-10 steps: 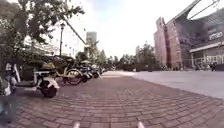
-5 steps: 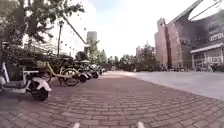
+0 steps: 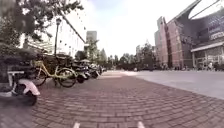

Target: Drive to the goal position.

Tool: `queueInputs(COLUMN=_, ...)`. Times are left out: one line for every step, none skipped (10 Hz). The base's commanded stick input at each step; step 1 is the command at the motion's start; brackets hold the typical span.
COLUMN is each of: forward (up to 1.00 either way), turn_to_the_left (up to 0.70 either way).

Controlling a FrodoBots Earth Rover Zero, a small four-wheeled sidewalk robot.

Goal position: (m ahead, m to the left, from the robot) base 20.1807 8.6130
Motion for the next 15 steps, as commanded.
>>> queueInputs(forward=0.70, turn_to_the_left=0.00)
queueInputs(forward=0.70, turn_to_the_left=0.00)
queueInputs(forward=0.70, turn_to_the_left=0.00)
queueInputs(forward=0.70, turn_to_the_left=0.00)
queueInputs(forward=0.70, turn_to_the_left=0.00)
queueInputs(forward=0.70, turn_to_the_left=0.00)
queueInputs(forward=0.70, turn_to_the_left=0.00)
queueInputs(forward=0.70, turn_to_the_left=0.00)
queueInputs(forward=0.70, turn_to_the_left=0.00)
queueInputs(forward=0.70, turn_to_the_left=0.00)
queueInputs(forward=0.70, turn_to_the_left=0.00)
queueInputs(forward=0.70, turn_to_the_left=0.00)
queueInputs(forward=0.70, turn_to_the_left=0.00)
queueInputs(forward=0.70, turn_to_the_left=0.00)
queueInputs(forward=0.70, turn_to_the_left=0.00)
